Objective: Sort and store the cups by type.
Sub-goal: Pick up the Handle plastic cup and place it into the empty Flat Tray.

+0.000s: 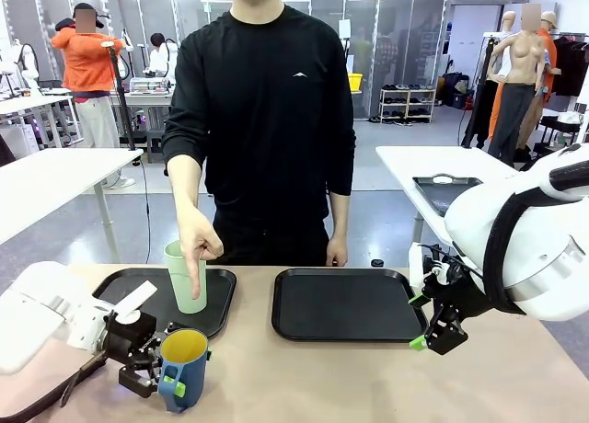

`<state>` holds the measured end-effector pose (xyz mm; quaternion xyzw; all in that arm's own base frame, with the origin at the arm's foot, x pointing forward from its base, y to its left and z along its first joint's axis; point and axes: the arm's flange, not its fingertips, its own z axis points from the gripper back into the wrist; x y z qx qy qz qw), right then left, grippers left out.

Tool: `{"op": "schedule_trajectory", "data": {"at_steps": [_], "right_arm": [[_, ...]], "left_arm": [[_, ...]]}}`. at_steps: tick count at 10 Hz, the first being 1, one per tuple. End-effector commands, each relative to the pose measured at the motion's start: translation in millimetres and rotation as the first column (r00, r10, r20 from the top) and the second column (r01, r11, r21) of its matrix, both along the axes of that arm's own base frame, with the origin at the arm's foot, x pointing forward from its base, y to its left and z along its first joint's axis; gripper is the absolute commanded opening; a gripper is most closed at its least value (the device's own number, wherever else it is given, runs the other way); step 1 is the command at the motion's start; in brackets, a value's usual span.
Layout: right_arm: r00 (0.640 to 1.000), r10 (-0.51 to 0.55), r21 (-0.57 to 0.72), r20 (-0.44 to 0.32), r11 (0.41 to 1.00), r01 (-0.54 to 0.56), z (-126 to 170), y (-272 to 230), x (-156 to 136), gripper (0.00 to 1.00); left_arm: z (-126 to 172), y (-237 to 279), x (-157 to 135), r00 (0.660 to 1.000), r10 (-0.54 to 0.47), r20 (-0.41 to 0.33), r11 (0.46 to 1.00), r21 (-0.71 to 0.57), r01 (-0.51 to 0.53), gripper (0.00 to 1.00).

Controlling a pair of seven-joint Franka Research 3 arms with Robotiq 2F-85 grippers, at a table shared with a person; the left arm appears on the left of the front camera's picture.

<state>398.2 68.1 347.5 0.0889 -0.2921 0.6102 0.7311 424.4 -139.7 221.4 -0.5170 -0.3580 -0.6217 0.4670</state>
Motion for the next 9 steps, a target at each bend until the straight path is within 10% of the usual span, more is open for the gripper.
{"op": "schedule_trajectory", "data": {"at_steps": [1,6,9], "right_arm": [[1.0,0.009,0.0,0.003,1.0,-0.009,-1,-1,1,1.0],[1.0,0.009,0.0,0.003,1.0,-0.009,-1,-1,1,1.0],[1.0,0.009,0.0,0.003,1.0,-0.009,-1,-1,1,1.0]], "left_arm": [[-19,6,-4,0.999,-0.019,0.031,0.999,-0.047,0.02,0.73],[-12,7,-6,0.999,0.016,0.032,0.999,-0.039,-0.015,0.24],[16,-26,-5,1.0,0.014,-0.003,0.999,-0.049,-0.014,0.26]]}}
